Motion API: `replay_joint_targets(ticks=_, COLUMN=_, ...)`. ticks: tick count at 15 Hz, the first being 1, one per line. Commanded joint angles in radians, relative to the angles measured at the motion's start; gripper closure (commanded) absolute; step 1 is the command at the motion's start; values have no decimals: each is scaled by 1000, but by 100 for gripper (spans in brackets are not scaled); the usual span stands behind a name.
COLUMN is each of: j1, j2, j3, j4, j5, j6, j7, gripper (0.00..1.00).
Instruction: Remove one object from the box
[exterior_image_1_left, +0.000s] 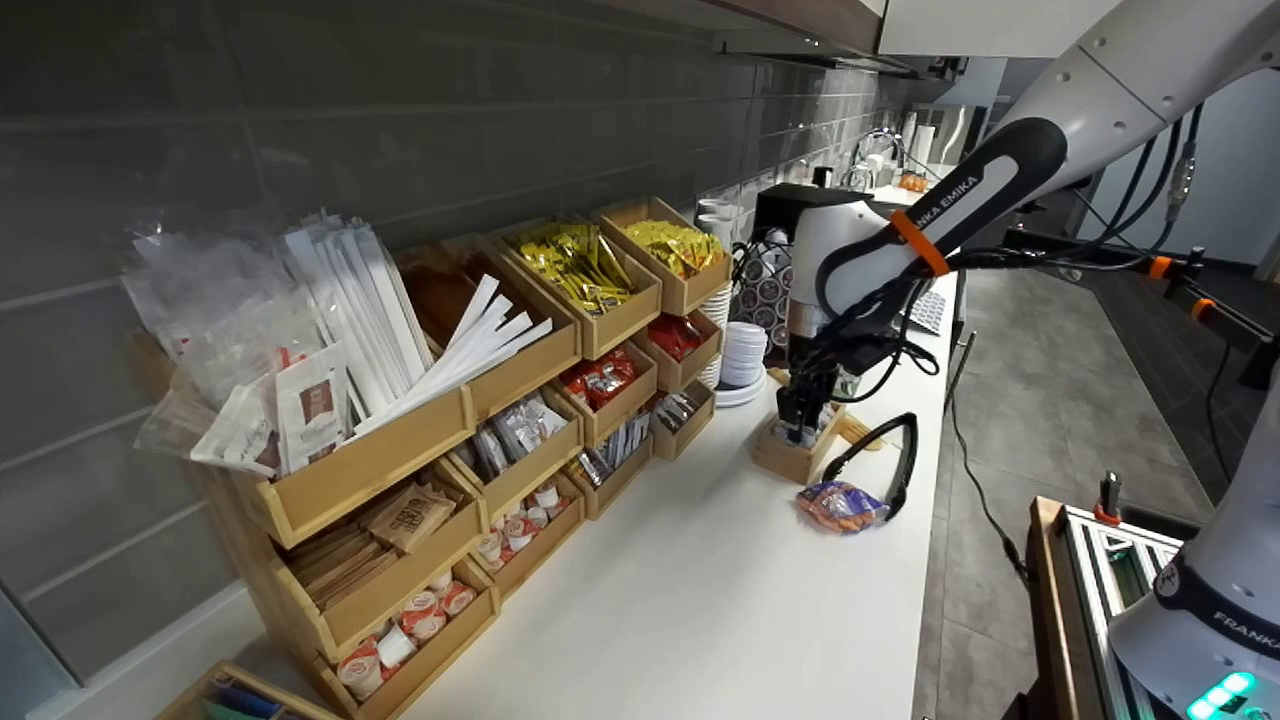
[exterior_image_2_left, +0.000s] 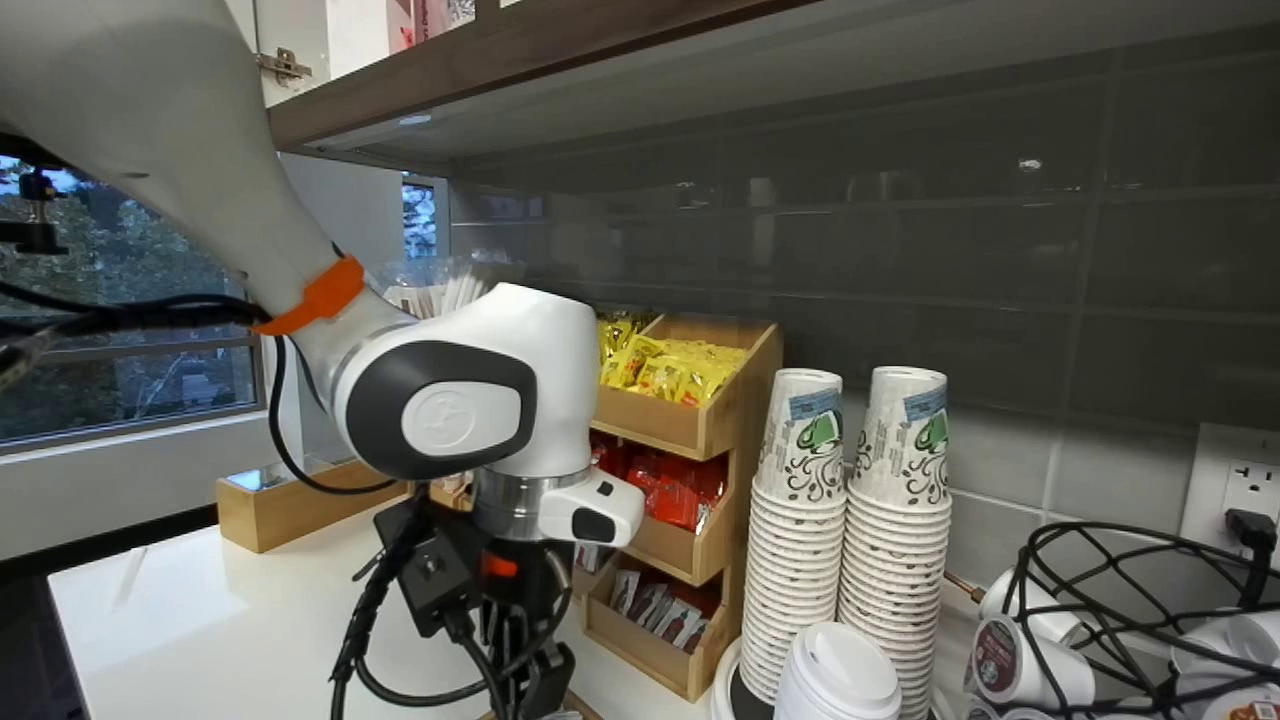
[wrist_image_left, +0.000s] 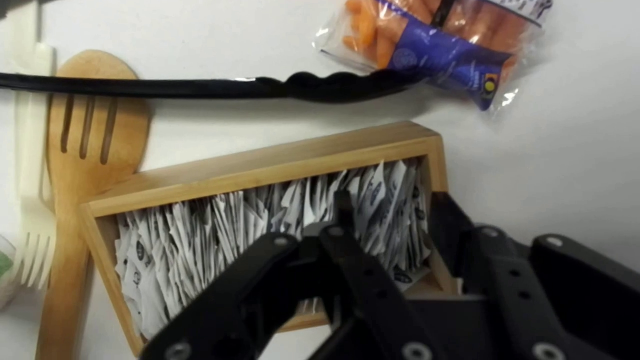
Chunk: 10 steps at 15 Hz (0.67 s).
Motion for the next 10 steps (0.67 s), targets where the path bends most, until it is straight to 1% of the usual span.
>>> replay_joint_targets(ticks=1, j1=-2, j2=12, j3=8, j4=8, j5=31, j6=14, j7=-23, gripper=51)
replay_joint_targets(ticks=2, j1=-2, j2=11, j3=9, j4=9, j5=35, j6=12, j7=-24, gripper=68)
replay_joint_targets(ticks=4, j1=-2, j2=9, j3=10, j4=9, j5=40, j6=10, j7=-26, gripper=81)
replay_joint_targets(ticks=5, j1=-2, j2=7, j3=11, j4=10, j5=43, j6=9, j7=-28, gripper=85)
replay_joint_targets(ticks=6, j1=-2, j2=5, j3=12, j4=10, j5=46, j6=9, j7=-29, gripper=82)
replay_joint_targets(ticks=8, j1=-2, j2=2, j3=13, j4=12, j5=50, j6=8, j7=-33, gripper=58)
replay_joint_targets(ticks=9, j1=-2, j2=1, j3=13, j4=13, j5=51, j6=7, j7=-35, gripper=55)
replay_joint_targets(ticks=10, j1=-2, j2=0, j3=13, j4=15, j5=54, j6=6, j7=-39, gripper=49)
